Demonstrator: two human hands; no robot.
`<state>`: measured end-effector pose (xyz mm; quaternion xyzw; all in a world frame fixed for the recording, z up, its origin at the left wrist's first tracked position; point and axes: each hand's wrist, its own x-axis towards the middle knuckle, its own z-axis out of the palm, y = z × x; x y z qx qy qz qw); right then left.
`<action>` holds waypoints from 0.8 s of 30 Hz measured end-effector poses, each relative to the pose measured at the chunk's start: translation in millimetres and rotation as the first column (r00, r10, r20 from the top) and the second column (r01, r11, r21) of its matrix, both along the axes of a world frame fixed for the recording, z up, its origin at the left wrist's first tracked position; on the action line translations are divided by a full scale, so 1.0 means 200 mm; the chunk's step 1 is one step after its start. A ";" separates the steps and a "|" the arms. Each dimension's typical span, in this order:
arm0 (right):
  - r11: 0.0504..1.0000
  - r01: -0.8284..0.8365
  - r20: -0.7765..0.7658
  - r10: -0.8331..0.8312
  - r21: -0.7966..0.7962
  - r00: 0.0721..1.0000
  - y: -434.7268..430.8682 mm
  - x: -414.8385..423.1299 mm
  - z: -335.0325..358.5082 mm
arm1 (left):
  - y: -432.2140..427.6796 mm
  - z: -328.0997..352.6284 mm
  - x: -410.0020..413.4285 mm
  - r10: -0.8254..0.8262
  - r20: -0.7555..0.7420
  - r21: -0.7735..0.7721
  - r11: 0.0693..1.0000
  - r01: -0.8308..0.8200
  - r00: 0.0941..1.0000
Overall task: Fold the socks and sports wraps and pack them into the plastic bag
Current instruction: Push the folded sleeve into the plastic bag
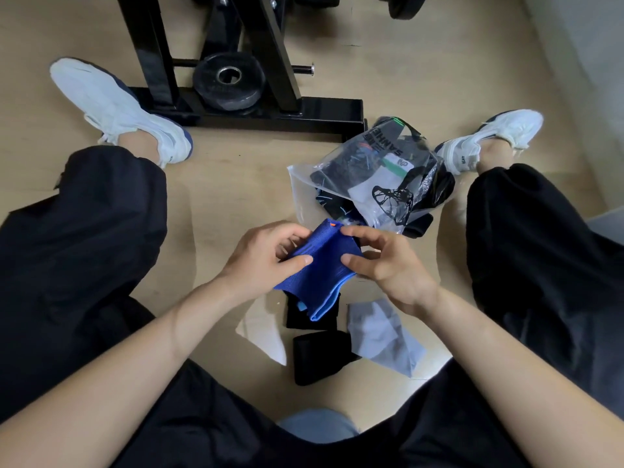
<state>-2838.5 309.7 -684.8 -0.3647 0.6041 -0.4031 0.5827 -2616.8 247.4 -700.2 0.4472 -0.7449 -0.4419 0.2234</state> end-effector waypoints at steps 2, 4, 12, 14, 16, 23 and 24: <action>0.999 0.035 0.088 -0.037 0.034 0.995 0.00 0.01 0.01 | 0.04 0.00 -0.02 -0.070 -0.009 -0.061 0.996 0.069 0.998; 0.996 0.038 0.177 -0.052 0.078 0.983 -0.01 0.01 0.02 | 0.07 0.01 -0.03 -0.102 -0.018 -0.124 0.987 0.099 0.995; 0.998 0.052 0.200 -0.057 0.027 0.978 0.00 0.00 0.03 | 0.12 0.02 -0.06 -0.201 -0.027 -0.197 0.961 0.192 0.979; 0.999 0.042 0.179 -0.039 -0.016 0.983 -0.01 -0.02 0.02 | 0.12 0.03 -0.06 -0.231 -0.052 -0.131 0.966 0.223 0.972; 0.999 0.002 0.177 0.007 -0.049 0.984 -0.01 -0.04 0.03 | 0.11 0.05 -0.05 -0.192 -0.121 -0.079 0.980 0.183 0.974; 0.990 -0.056 0.267 0.090 -0.130 0.959 -0.02 -0.08 0.07 | 0.06 0.07 -0.03 -0.113 -0.085 0.140 0.982 0.124 0.990; 0.989 -0.039 0.262 0.076 -0.144 0.962 -0.02 -0.08 0.07 | 0.07 0.07 -0.04 -0.149 -0.095 0.181 0.970 0.165 0.984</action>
